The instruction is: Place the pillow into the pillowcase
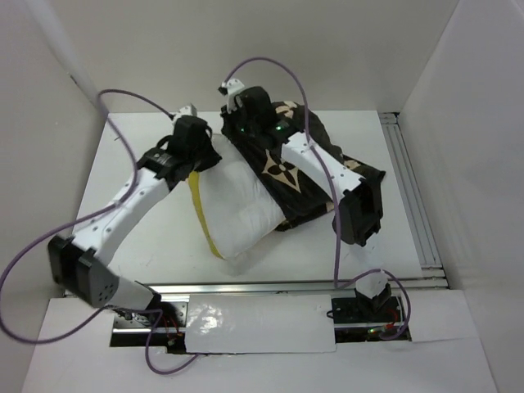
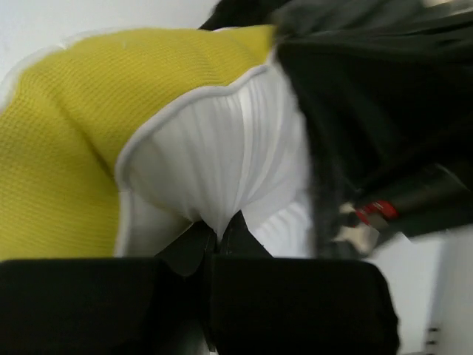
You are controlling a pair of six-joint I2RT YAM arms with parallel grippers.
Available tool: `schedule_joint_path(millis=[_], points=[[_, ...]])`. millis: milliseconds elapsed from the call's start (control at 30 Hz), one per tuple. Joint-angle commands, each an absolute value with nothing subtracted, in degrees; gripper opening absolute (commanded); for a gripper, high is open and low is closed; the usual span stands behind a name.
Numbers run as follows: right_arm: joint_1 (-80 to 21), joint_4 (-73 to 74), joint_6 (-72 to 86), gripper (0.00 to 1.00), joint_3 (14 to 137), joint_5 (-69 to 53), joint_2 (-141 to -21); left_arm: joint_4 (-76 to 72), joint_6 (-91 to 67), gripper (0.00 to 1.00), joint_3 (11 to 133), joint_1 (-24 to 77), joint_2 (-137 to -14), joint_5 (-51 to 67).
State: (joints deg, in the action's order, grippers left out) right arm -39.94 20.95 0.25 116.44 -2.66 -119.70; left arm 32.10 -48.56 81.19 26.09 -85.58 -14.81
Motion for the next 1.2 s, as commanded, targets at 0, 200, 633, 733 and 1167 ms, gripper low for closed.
schedule_joint_path(millis=[0, 200, 633, 733, 1167], points=[[-41.66, 23.81, 4.21, 0.00, 126.46, -32.83, -112.68, 14.87, -48.52, 0.00, 81.14, 28.03, -74.02, -15.81], [-41.04, 16.97, 13.43, 0.00, 127.61, -53.48, -109.42, 17.31, -51.76, 0.00, 81.12, 30.40, -72.23, -21.01], [-39.20, 8.95, 29.53, 0.00, 129.99, -67.94, -110.40, 20.14, -66.51, 0.00, 79.02, 30.59, -84.37, -37.88], [-39.20, 10.79, 29.53, 0.00, 128.41, -66.80, -109.78, 19.51, -69.42, 0.00, 80.76, 30.59, -89.28, -37.88], [-30.32, 29.43, 22.60, 0.03, 127.44, -47.75, -117.86, 1.59, -67.15, 0.00, 67.68, 32.96, -84.90, -27.25]])
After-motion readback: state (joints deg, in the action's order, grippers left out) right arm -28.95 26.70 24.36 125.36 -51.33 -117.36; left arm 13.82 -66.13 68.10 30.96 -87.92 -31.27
